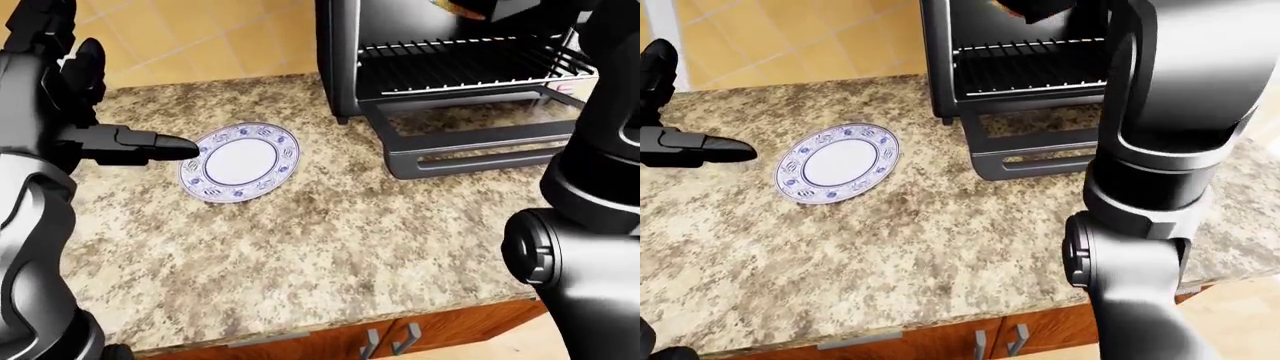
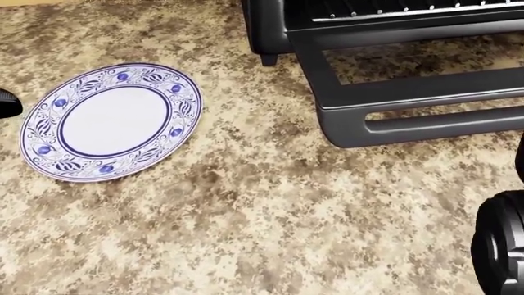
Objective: Pick the bread from the rack and place it on the plate on the counter.
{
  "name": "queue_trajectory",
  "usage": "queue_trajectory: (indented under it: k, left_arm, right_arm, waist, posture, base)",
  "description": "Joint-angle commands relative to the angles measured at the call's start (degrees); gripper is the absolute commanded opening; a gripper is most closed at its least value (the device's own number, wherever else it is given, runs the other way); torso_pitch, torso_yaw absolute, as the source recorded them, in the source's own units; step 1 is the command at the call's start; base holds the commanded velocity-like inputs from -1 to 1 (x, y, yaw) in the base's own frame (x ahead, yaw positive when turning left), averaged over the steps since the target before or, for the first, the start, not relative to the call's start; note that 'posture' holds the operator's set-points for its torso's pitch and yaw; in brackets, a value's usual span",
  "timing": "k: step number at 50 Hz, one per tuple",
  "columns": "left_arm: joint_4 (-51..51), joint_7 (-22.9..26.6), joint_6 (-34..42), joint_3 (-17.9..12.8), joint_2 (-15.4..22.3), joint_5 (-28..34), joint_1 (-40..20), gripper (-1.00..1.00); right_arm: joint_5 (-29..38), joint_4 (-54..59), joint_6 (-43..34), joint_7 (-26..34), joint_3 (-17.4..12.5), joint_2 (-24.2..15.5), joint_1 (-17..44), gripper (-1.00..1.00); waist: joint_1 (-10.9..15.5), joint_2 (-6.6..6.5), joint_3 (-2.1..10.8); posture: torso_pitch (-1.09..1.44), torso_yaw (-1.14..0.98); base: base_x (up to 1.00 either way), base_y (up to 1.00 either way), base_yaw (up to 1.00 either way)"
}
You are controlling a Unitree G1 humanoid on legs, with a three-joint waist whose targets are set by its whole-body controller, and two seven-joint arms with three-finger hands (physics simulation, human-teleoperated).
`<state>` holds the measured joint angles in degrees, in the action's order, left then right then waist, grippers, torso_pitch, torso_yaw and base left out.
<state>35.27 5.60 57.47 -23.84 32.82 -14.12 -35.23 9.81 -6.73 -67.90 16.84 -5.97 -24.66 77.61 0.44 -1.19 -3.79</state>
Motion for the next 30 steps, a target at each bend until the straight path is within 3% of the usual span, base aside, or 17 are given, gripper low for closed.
queue_trajectory:
  k: [1, 12, 30]
  left_arm:
    - [1.1, -0.6, -1.8, -0.6, 1.0, -0.1, -1.4, 1.0]
    - [2.3, -1.6, -0.6, -1.7, 1.4, -1.7, -0.7, 1.0]
    - [2.9, -3.1, 0.0, -2.7, 2.1, -3.8, -0.2, 1.0]
  right_arm:
    - [0.0, -0.6, 1.0, -0.1, -0.5, 0.4, 1.9, -1.0]
    - [-2.3, -7.5, -5.6, 0.3, 1.5, 5.8, 3.4, -1.0]
    - [-3.4, -2.6, -2.3, -0.7, 2.3, 8.2, 6.2, -1.0]
  waist:
    - [0.1, -0.28, 1.29]
    - [1.6, -0.8, 1.25]
    - [5.6, -1.02, 1.4]
  posture:
    - [0.0, 0.05]
    - [0.0, 0.1]
    - [0.0, 0.19]
  base:
    - [0.0, 0.0, 0.0]
    - [0.0, 0.0, 0.0]
    - [0.0, 0.0, 0.0]
